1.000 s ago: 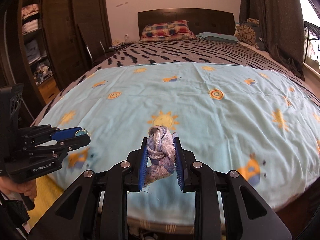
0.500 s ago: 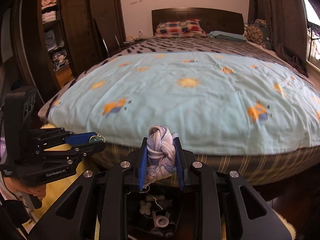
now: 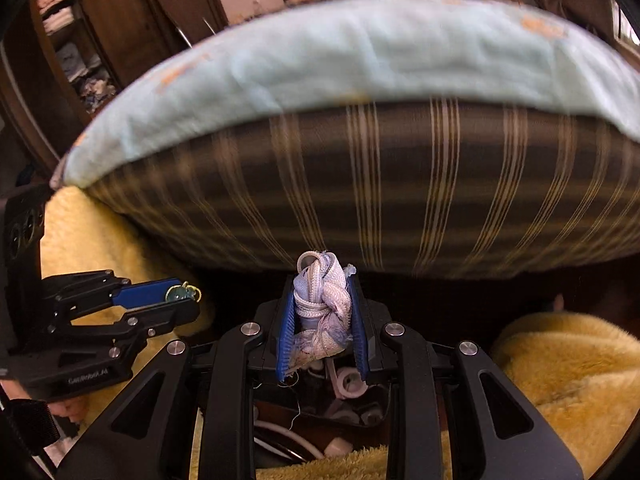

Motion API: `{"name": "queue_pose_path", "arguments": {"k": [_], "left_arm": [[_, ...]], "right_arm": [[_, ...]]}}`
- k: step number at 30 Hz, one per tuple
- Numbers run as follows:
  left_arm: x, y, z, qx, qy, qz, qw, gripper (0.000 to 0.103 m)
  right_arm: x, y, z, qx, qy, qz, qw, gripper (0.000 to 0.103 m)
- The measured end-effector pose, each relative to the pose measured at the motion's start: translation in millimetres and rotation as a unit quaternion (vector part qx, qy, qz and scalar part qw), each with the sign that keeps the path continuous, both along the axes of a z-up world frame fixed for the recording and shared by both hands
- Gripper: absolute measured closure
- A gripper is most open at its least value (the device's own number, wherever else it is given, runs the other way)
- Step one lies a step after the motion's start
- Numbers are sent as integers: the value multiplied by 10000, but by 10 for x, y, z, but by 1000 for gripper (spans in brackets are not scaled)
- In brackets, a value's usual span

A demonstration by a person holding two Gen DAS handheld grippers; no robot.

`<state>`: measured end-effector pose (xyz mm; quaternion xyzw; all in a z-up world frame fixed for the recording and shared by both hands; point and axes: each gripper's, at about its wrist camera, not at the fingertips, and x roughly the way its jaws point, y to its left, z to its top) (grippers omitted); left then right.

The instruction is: Collect trash

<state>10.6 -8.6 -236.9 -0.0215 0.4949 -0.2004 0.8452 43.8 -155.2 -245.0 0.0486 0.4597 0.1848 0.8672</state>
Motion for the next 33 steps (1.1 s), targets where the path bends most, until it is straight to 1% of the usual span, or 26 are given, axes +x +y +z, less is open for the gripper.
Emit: {"name": "queue_pose_path", "arguments": {"k": [2,5,7,13,16,20,21,22,24,25,26,27,28,29,30,31,32,33], "left_arm": [[68,0,-108,-65,122,12,9999,76],[169,9,-292,-8,242,54,9997,76],[230,11,-415,-46,460,83,9989,76],[277,-4,-474,-28,533,20,9986,76],[321,31,-493,-60,622,54,9980,75],[384,34,-602,-82,699,101,9975,75],[394,48,-616,-79,703,95,9975,75],[392,21,-625,-71,695,84,9975,75],[389,21,-599,-48,658,83,9978,69],[390,22,-592,-30,631,91,9980,64],[385,36,-578,-20,606,105,9981,60],[381,52,-550,-13,579,127,9982,57],[376,64,-526,-4,543,162,9984,50],[370,95,-485,2,479,242,9986,42],[360,124,-440,-2,425,306,9986,38],[352,157,-391,-14,364,370,9987,31],[342,206,-319,-53,281,448,9986,22],[334,240,-258,-94,220,490,9985,19]], "right_arm": [[54,-10,-125,33,175,-28,9998,77],[127,2,-267,-18,354,-45,9994,77],[180,60,-343,-50,440,-40,9990,77],[232,169,-503,-188,593,-28,9981,77],[241,178,-504,-196,578,-64,9981,75],[249,118,-498,-131,578,-134,9982,74],[254,99,-492,-126,573,-140,9982,72],[282,92,-492,-112,568,-143,9982,70],[305,69,-470,-100,536,-165,9984,60],[304,55,-457,-90,515,-193,9984,59],[307,47,-452,-79,501,-221,9985,55],[309,26,-433,-61,478,-273,9985,48],[324,11,-416,-45,457,-323,9984,44],[318,-23,-382,-11,406,-390,9984,35],[307,-59,-338,16,341,-447,9984,29],[295,-97,-282,31,271,-507,9983,26],[279,-126,-228,36,201,-565,9982,18],[264,-157,-165,43,121,-620,9980,11]]}}
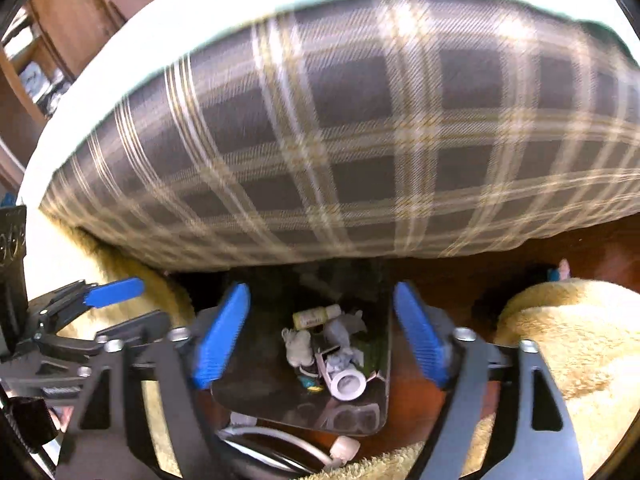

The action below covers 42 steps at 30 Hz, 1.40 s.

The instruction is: Collect trash

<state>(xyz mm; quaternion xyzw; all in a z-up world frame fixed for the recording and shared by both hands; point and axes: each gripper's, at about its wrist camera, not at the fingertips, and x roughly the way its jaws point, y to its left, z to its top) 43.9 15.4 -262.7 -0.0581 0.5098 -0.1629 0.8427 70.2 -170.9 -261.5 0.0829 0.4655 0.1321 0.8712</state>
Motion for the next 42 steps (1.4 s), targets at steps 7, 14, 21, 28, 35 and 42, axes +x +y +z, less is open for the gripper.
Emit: {"name": "queue_pose_path", "arguments": {"k": [7,14,21,28,35,42], "left_arm": [[-153,104,665,-59,-790,98,9968,8],[-286,87,1342,112,-1582,157,9872,8],[-389,117,1920,358,-2277,322,9725,8],[-479,136,2232,200,-2742,509,9601,8],[-545,127,2263,124,-2815,583,9577,8],[-547,157,2227,38,-2804,584,9581,8]], "right_arm": [[-171,-137,563,-102,-660,-158,9976,3],[-448,-94,1329,-677,-1814,-419,9802,3],[-617,-134,1888,-842,-2535,-705,9611,3],[-791,-192,2136,-875,-2981,-1167,9433,3],[-933,-261,2150,-981,-3080,-1536,9338,3],[-925,-259,2115,-846,-2992,-1469,9390,3]]}}
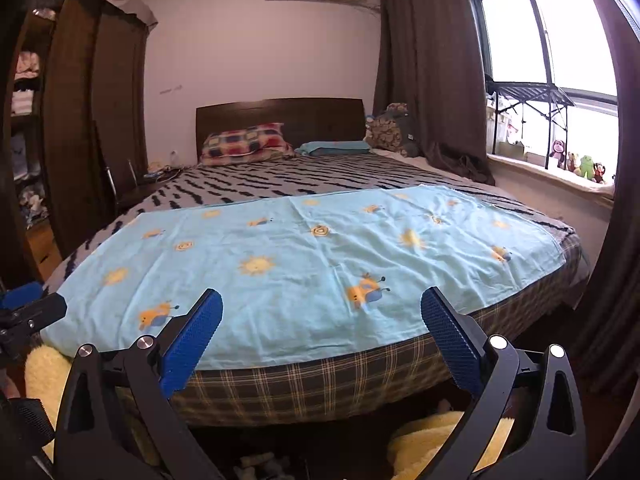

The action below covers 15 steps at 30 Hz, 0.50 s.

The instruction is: Collect trash

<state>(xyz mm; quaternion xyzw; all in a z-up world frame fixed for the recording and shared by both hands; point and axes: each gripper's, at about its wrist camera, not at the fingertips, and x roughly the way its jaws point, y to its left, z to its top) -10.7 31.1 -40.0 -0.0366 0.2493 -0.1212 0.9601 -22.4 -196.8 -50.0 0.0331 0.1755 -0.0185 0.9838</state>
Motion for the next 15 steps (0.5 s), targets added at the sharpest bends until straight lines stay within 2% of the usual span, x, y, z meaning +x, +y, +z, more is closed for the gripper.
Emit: {"name": "queue_pose_path", "arguments": {"k": [7,15], "left_arm": [[5,-15,-17,28,10,-19,10000,8],[10,-44,-25,216,-26,190,9996,8]], "right_arm": [[-13,30,-4,42,-1,60,10000,3],[-5,89,-9,27,12,110,9999,3]]}}
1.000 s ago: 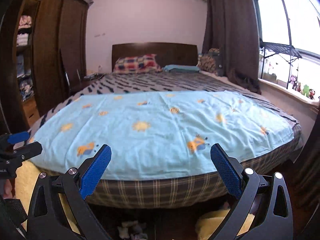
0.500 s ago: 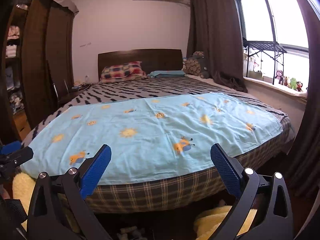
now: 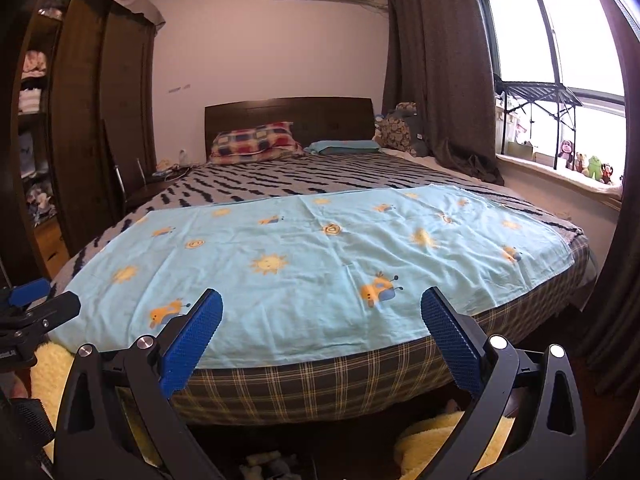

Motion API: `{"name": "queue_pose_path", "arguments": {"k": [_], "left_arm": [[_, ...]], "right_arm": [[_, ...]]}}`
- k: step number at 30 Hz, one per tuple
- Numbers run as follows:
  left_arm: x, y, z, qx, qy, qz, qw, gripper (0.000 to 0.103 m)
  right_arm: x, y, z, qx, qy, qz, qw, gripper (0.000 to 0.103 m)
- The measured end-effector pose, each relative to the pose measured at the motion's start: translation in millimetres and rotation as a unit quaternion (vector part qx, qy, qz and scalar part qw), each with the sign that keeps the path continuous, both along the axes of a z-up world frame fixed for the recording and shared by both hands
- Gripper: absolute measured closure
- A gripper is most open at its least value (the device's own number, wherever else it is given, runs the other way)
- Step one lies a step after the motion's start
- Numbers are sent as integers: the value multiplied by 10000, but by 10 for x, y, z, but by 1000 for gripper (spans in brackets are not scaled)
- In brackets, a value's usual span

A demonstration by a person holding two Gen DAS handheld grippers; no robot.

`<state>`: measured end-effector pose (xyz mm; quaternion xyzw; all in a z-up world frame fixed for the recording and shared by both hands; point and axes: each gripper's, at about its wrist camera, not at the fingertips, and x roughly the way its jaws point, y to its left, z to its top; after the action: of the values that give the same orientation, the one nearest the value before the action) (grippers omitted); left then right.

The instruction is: Collect trash

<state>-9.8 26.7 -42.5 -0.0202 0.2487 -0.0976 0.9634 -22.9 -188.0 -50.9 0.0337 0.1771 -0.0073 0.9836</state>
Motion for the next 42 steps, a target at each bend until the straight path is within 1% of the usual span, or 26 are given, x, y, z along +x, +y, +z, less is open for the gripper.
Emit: {"name": "queue_pose_path", "arguments": {"k": [5,31,42], "left_arm": [[-6,2,11,57,-40,100,9999,8],[-15,9,25,82,-62,149,9998,8],[-24,-2,41,148,-66,267,9995,8]], "right_arm": [[1,-1,2,12,11,9,10000,3],[4,18,4,25,33,62,10000,3],[24,23,6,17,50,85,9999,3]]}}
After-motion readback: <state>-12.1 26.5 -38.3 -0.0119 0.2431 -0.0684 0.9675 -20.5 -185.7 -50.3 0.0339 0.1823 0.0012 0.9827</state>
